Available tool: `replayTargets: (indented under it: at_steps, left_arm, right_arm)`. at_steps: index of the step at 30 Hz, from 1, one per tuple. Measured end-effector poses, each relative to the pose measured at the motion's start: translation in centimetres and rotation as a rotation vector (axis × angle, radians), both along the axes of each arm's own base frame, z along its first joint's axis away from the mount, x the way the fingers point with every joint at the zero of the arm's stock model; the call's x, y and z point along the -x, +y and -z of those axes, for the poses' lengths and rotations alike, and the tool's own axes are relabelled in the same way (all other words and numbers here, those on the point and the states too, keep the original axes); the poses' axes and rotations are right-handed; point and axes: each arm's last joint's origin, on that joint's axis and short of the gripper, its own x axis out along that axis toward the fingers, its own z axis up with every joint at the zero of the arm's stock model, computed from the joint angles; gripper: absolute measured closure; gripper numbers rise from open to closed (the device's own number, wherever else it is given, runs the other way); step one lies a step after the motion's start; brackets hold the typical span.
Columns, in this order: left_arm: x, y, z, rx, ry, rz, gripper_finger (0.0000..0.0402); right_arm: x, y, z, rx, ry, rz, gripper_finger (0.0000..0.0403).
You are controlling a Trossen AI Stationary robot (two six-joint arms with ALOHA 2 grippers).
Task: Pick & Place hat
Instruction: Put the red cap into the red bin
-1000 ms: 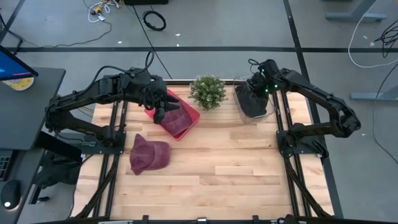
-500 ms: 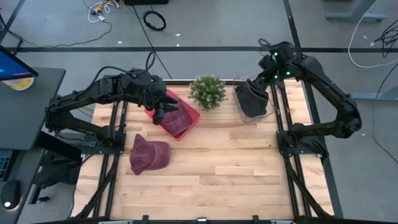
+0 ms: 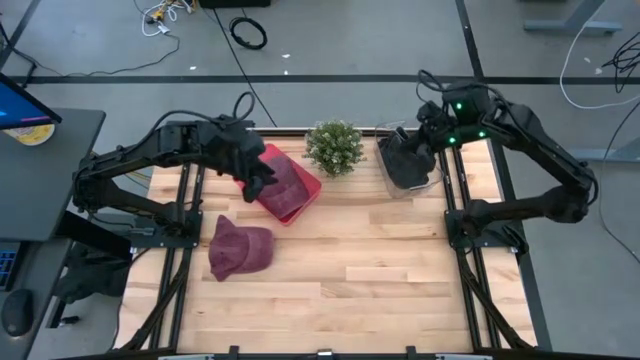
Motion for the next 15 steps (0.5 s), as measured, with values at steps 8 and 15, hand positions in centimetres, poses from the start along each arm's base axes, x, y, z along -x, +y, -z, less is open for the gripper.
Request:
replayTargets:
  at_steps: [8, 15]
  left_arm:
    - [1.7, -0.5, 1.6, 0.144, 0.239, -0.097, 0.0259]
    - [3.6, -2.6, 2.7, 0.091, 0.491, 0.064, 0.0259]
  right_arm:
    - [-2.2, 1.7, -0.5, -0.017, -0.081, -0.079, 0.0395]
    - [-3.9, 2.1, 0.1, -0.026, -0.064, -0.128, 0.0389]
